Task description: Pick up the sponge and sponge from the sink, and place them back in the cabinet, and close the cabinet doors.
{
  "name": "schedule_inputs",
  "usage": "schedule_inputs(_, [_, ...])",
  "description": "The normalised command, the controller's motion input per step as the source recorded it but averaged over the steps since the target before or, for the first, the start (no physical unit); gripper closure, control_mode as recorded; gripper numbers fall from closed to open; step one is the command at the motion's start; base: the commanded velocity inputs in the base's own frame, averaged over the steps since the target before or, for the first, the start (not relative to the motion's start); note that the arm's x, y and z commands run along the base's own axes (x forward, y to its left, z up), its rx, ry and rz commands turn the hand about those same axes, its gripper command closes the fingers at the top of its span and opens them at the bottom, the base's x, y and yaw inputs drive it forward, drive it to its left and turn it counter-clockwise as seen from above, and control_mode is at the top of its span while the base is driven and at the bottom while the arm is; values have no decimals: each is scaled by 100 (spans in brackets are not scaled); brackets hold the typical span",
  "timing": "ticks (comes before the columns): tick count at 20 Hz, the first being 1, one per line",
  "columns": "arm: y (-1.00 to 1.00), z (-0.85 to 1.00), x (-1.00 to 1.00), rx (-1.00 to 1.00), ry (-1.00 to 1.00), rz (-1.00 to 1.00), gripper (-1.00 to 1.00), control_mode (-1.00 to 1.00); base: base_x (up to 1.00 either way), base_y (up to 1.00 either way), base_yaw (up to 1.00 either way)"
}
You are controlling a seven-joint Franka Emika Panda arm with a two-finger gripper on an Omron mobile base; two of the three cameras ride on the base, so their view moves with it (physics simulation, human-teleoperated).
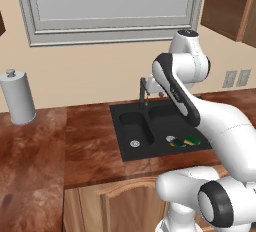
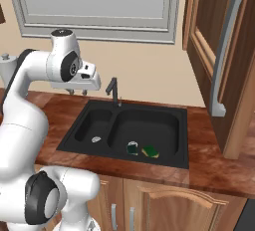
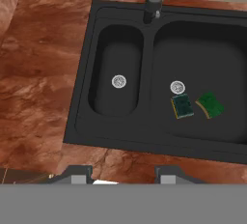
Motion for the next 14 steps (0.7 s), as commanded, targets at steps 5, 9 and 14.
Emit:
schedule_inputs(5, [0,0,-3,0,0,0,-100,-100,0,0,0])
schedule_inputs(9, [-3,0,-17,0,-2,0,-100,-100,0,0,0])
schedule_inputs(14, [-11,1,-27,3,-1,0,-100,-100,0,0,0])
